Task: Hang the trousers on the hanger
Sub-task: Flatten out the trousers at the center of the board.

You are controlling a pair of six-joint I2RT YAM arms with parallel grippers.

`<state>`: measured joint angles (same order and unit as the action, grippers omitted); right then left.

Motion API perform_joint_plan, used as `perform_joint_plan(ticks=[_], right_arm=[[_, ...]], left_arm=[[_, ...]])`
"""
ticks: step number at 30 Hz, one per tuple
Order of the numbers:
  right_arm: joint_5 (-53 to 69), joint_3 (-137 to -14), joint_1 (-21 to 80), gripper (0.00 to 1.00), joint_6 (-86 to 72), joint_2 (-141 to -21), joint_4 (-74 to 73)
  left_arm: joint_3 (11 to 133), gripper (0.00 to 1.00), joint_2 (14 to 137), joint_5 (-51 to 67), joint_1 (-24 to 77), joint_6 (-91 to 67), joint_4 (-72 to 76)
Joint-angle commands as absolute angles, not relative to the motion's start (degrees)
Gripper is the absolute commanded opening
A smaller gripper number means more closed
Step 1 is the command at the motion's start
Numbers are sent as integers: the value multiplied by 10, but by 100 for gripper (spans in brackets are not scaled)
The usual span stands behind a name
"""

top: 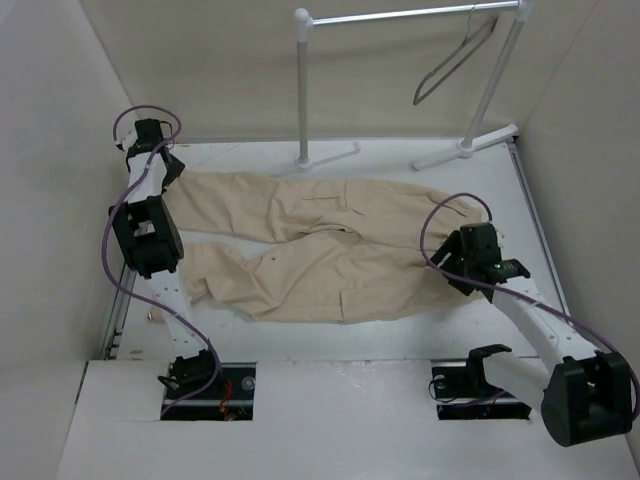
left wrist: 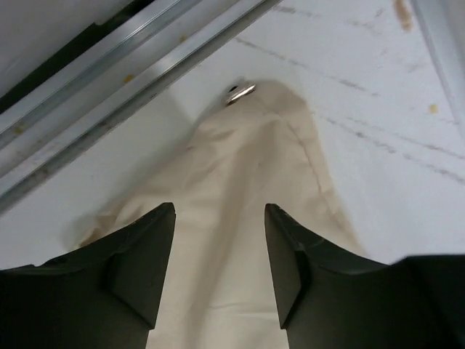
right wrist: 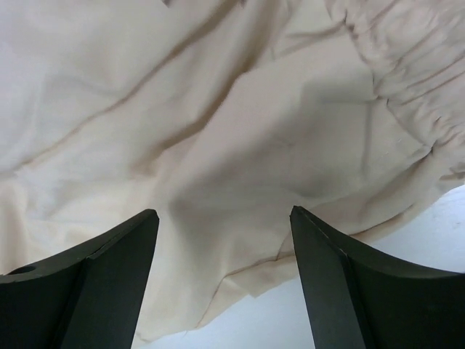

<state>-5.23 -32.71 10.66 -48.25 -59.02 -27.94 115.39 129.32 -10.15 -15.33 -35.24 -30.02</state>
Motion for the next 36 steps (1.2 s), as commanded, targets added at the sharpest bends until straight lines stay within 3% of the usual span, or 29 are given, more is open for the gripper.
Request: perform_joint_plan(ticks=[1, 3, 4, 7, 8, 11, 15, 17, 20, 29, 31, 36], right_arm=[[-69, -407, 92, 79, -460, -582, -294], [-71, -440, 74, 75, -452, -602, -282], [-63, -459, 61, 67, -447, -619, -274], [-49, -523, 30, 23, -437, -691, -234], [-47, -546, 13, 18, -431, -726, -223], [-62, -624, -41, 26, -407, -837, -199], [-87, -706, -93, 61, -380, -961, -192], [-113, -719, -108, 68, -370, -992, -204], [-124, -719, -123, 71, -366, -1020, -200], [-67, -770, -127, 61, -359, -1087, -213], [-59, -790, -131, 54, -358, -1099, -228], [-37, -829, -141, 21, -367, -1122, -263]], left_arm=[[1085, 52, 1206, -148, -128, -311, -289], [1019, 53, 1149, -160, -108, -312, -257], [973, 54, 1113, -168, -93, -315, -240], [875, 55, 1042, -183, -54, -339, -213], [834, 55, 1020, -184, -35, -351, -203], [774, 55, 1005, -166, -4, -372, -178], [765, 54, 1029, -135, -7, -388, -173], [779, 54, 1048, -122, -24, -389, -168], [802, 52, 1083, -99, -46, -391, -169], [843, 45, 1176, -82, -84, -436, -176], [839, 43, 1187, -79, -95, -446, -177], [803, 40, 1174, -106, -121, -467, -184]])
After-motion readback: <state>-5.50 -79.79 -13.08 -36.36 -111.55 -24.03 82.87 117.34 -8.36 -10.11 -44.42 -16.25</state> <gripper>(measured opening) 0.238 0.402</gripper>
